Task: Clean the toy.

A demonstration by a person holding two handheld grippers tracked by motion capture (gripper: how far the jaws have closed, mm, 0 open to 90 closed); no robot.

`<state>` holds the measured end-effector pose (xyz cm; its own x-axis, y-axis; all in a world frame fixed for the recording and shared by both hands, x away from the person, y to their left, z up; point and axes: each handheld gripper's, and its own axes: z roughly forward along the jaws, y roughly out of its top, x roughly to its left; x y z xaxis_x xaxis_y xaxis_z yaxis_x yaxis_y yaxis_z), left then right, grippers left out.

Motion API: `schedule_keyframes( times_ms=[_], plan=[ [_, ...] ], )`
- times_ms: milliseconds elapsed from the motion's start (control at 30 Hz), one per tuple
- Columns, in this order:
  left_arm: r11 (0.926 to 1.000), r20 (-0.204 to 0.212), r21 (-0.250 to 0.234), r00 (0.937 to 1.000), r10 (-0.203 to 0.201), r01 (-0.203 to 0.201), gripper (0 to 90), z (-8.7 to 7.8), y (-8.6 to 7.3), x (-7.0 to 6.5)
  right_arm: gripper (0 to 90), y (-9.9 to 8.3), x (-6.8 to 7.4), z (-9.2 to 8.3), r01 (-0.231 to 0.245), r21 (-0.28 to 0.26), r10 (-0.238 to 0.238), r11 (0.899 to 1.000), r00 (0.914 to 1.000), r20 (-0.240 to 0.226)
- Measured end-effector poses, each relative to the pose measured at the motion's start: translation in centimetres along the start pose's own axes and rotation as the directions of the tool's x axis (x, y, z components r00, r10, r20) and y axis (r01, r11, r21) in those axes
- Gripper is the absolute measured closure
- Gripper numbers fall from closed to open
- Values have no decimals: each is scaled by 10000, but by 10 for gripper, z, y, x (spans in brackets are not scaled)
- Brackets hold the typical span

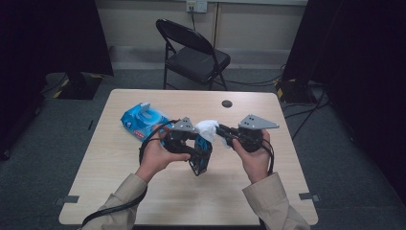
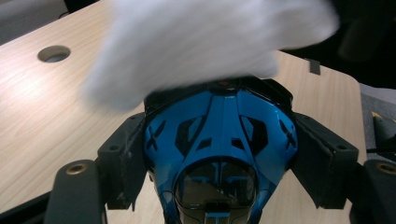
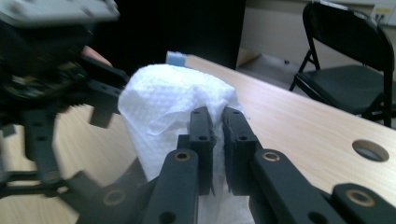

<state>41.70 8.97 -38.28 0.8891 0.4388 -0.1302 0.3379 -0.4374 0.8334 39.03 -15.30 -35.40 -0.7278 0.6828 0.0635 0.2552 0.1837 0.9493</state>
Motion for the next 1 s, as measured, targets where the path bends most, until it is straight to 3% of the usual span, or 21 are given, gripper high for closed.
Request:
schedule_keyframes(
  times_ms=[200, 467, 600, 1000],
  plan=[
    [9999, -196, -20, 9997, -166, 166, 265, -2, -2, 6, 839, -1, 10, -9, 169, -192, -177, 9997, 9991, -390],
    [10000, 33, 36, 10000, 65, -65, 266, 2, 2, -2, 838, -12, 25, 7, 556, 254, -543, 9981, 9972, -521],
    [10000, 123, 31, 9999, -7, 6, 265, 3, 1, -3, 838, -11, 22, 10, 512, 372, -500, 9980, 9982, -338],
    [9995, 377, -4, 9988, 321, -321, 265, 7, 6, -12, 839, -12, 8, 24, 266, 774, -268, 9966, 9996, 20]
  ],
)
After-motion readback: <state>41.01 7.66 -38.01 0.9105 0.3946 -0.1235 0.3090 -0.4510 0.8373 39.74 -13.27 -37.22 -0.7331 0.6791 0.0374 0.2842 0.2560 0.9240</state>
